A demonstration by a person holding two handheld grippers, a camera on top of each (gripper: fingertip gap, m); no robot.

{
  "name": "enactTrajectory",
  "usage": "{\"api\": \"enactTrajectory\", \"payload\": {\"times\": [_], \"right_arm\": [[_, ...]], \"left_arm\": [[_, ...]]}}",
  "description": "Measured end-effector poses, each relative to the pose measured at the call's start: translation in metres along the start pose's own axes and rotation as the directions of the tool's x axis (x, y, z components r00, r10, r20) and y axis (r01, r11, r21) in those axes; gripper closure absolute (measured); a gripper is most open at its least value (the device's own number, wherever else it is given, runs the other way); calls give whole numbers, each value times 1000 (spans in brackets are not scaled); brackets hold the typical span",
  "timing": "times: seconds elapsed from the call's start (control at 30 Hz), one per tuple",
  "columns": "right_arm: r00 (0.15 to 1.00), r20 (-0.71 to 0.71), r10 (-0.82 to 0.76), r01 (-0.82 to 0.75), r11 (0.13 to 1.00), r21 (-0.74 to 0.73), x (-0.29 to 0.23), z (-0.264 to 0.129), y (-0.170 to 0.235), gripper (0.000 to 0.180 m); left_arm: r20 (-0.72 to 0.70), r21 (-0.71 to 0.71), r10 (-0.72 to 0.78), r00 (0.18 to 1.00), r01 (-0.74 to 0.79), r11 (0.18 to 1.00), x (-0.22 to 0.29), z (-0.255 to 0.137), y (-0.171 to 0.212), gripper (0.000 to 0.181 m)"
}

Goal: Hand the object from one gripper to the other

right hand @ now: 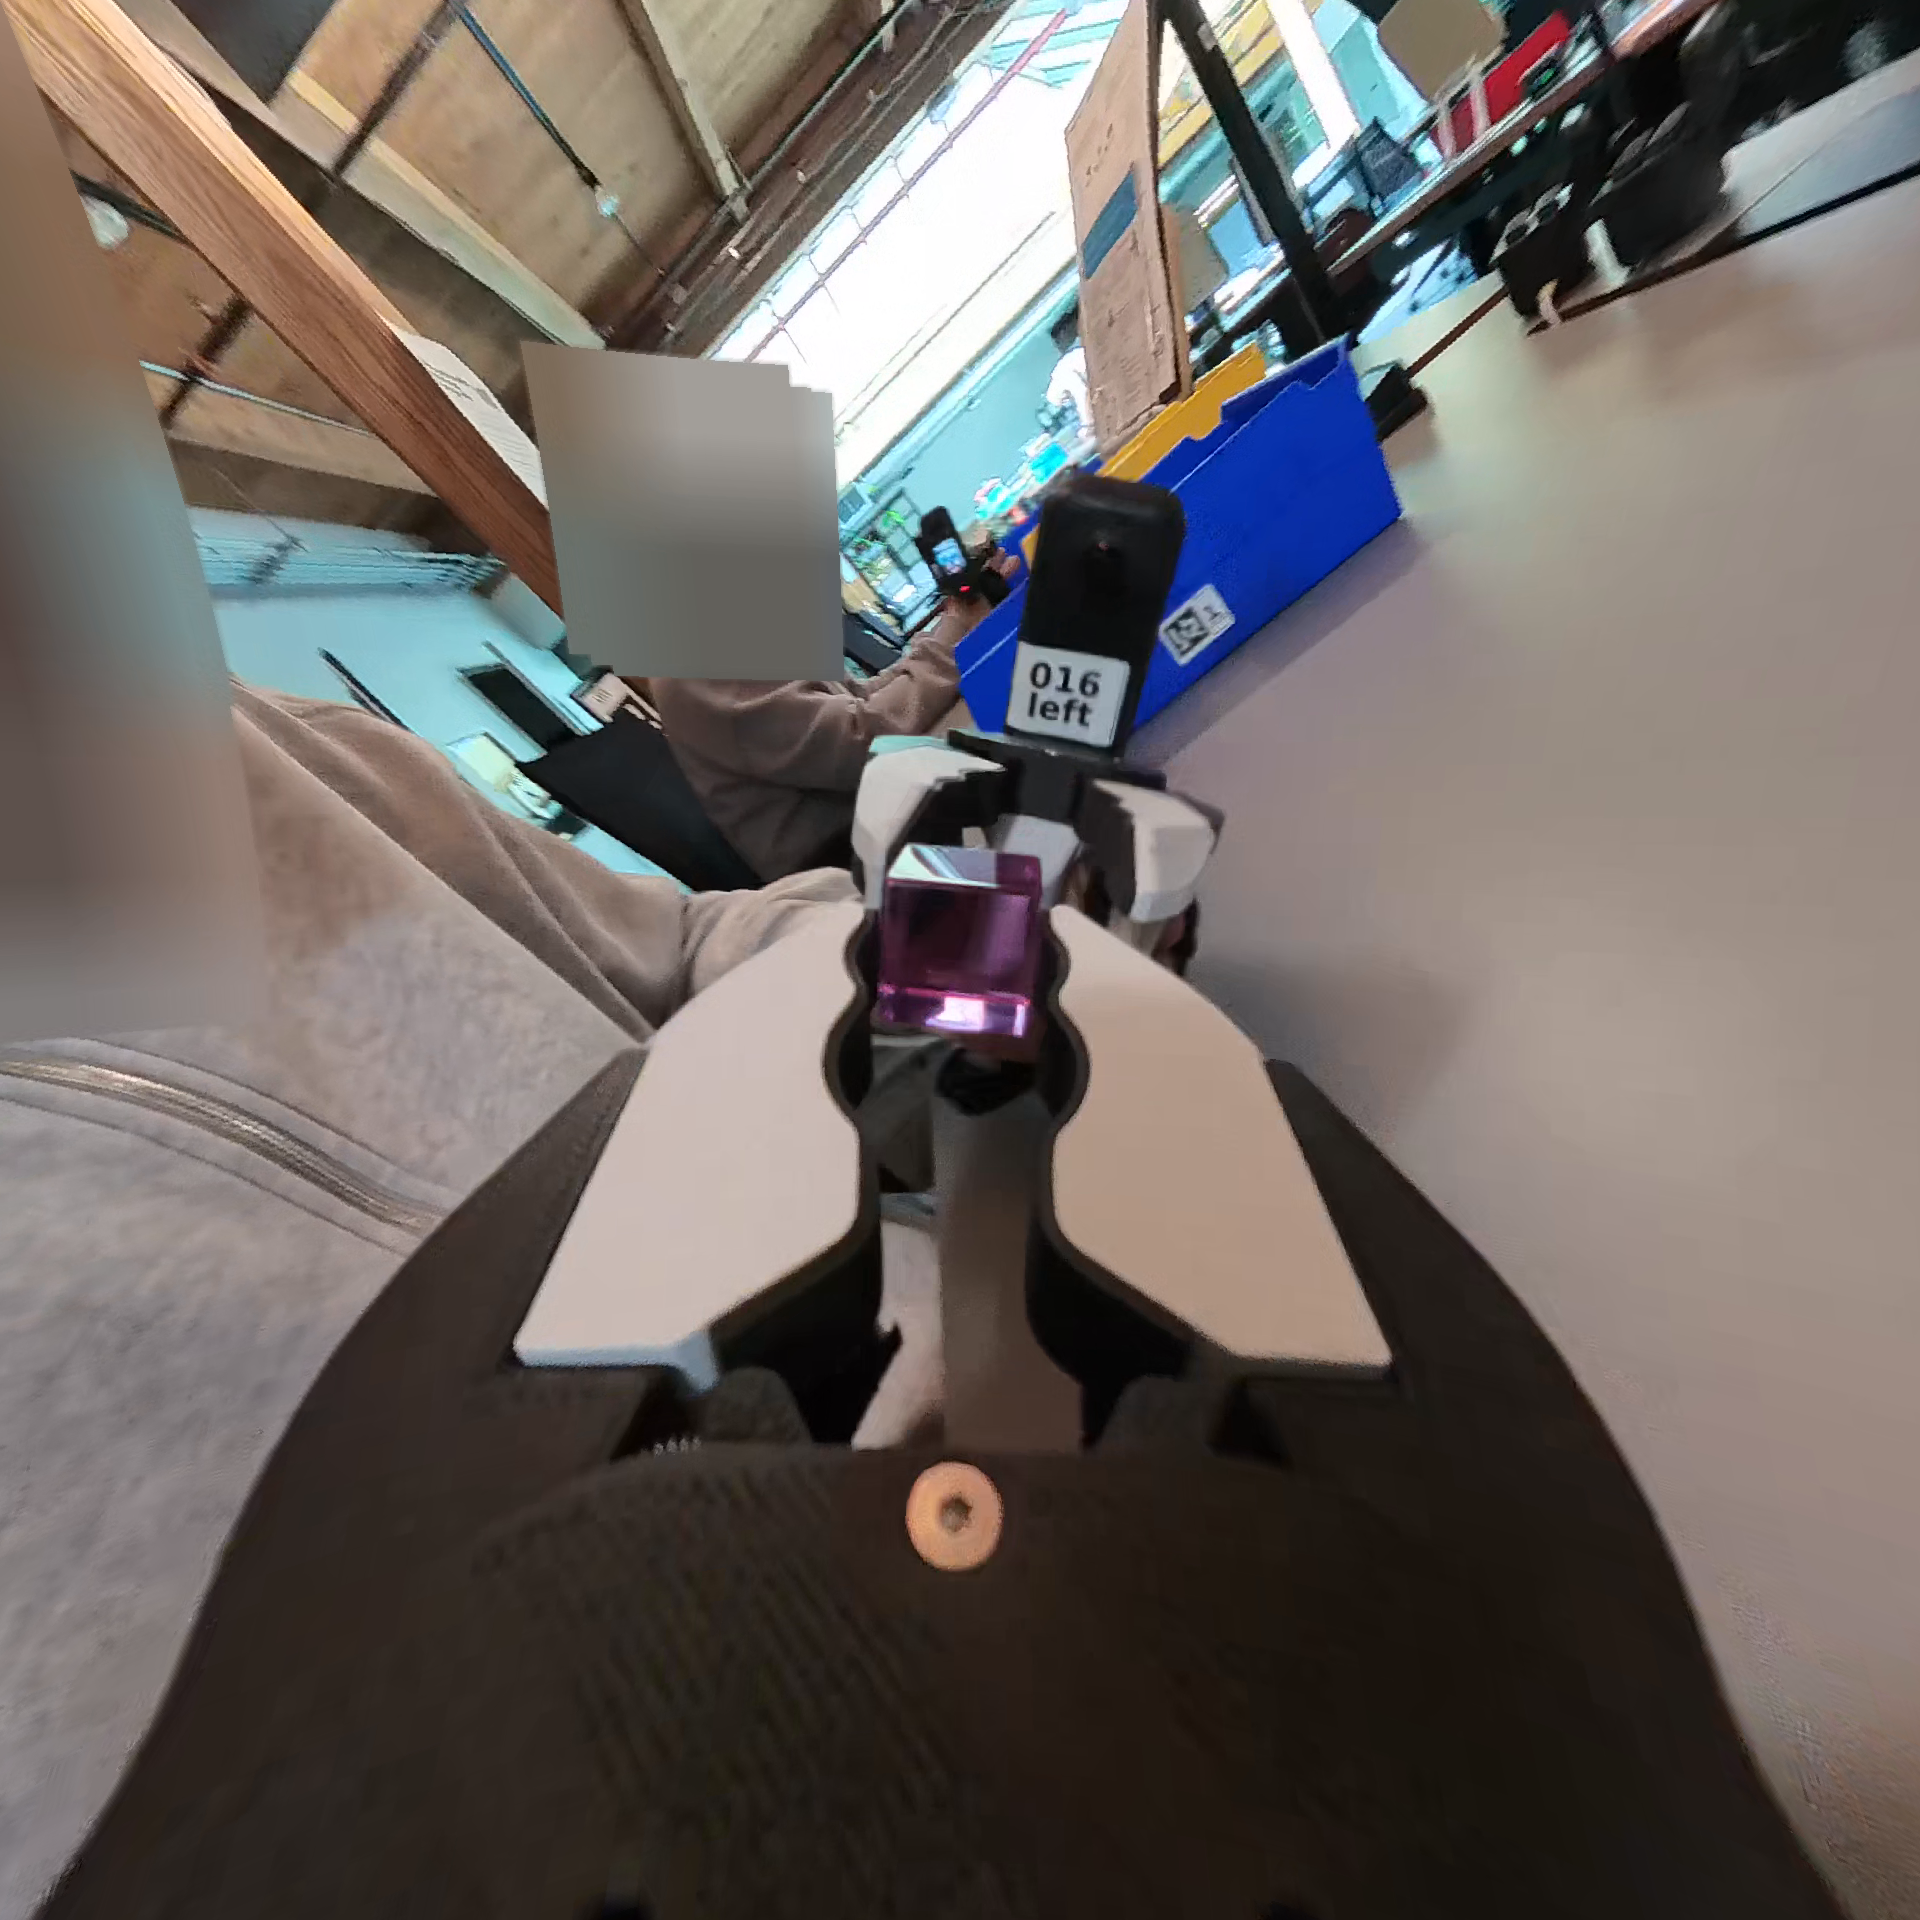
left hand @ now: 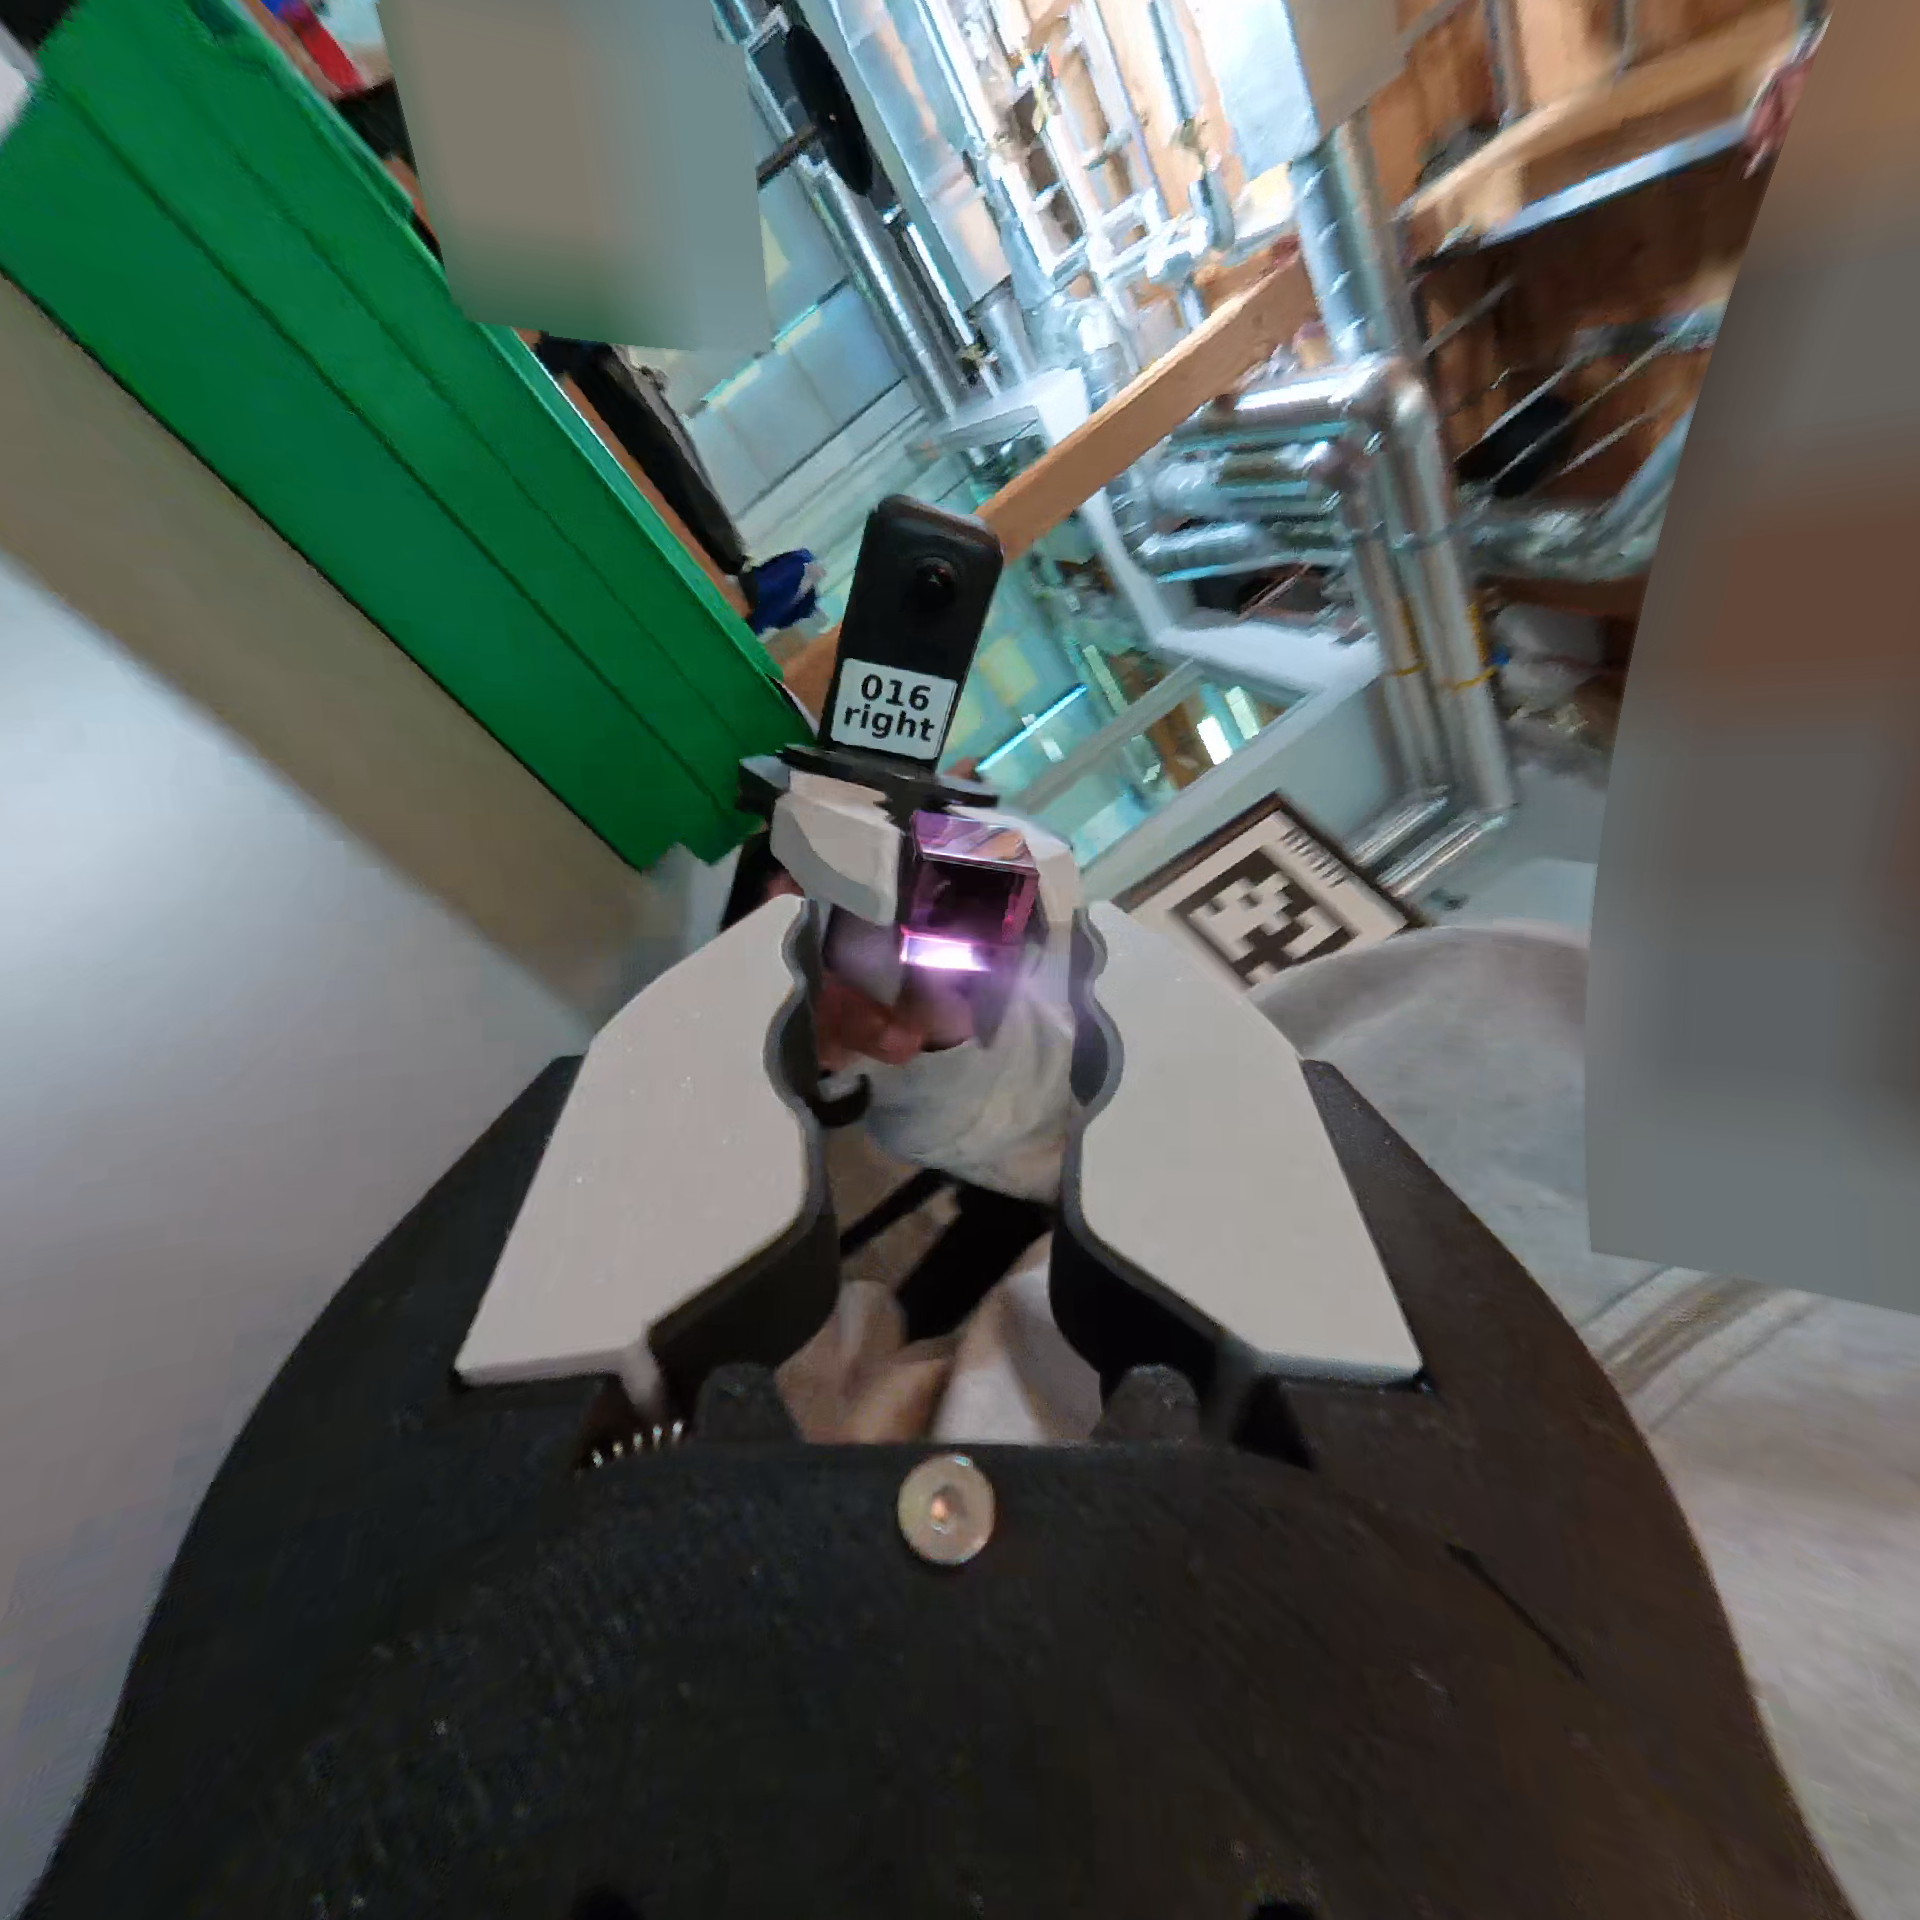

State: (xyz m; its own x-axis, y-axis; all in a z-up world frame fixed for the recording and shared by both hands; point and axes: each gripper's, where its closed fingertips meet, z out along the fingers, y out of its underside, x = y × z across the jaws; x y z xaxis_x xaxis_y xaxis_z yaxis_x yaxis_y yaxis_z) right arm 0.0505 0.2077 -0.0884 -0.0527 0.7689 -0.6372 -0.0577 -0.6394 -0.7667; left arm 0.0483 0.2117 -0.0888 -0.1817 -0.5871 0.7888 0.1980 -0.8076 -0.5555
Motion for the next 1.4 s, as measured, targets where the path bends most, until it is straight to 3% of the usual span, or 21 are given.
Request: {"api": "enactTrajectory", "payload": {"times": [0.1,0.27,0.37,0.6,0.7,0.83,0.97,1.03,1.1,1.17,1.23,1.4], "right_arm": [[992,56,109,-109,994,6,-2,1,1,150],[941,131,312,-315,949,3,1,1,2,151],[897,175,406,-411,912,-6,1,3,5,151],[842,229,489,-490,870,-57,-6,9,12,151],[827,240,508,-506,859,-73,-7,10,14,151],[813,249,526,-528,847,-64,-5,11,14,149],[893,93,441,-446,894,38,19,5,9,128],[947,-79,311,-307,950,58,35,-1,8,123],[956,-271,108,-119,993,-23,48,-7,12,118],[924,-374,-78,38,993,-115,51,-8,13,119],[903,-400,-155,102,983,-151,48,-4,14,118],[909,-407,-88,6,980,-200,53,2,35,123]], "left_arm": [[77,-72,270,960,-265,962,2,1,3,138],[140,-209,617,774,-586,783,4,4,10,133],[173,-266,694,699,-646,716,-2,6,14,125],[151,-394,837,525,-745,538,-9,11,29,138],[152,-400,864,481,-769,499,-7,11,28,151],[155,-406,878,452,-781,474,-5,11,26,153],[204,-437,881,427,-765,473,-10,6,20,153],[256,-494,879,401,-728,476,-22,0,15,153],[299,-582,898,323,-684,440,-36,-8,12,153],[297,-679,930,215,-637,364,-48,-15,12,153],[245,-767,963,110,-586,262,-57,-18,17,153],[78,-872,992,-100,-488,19,-63,-15,30,153]]}}
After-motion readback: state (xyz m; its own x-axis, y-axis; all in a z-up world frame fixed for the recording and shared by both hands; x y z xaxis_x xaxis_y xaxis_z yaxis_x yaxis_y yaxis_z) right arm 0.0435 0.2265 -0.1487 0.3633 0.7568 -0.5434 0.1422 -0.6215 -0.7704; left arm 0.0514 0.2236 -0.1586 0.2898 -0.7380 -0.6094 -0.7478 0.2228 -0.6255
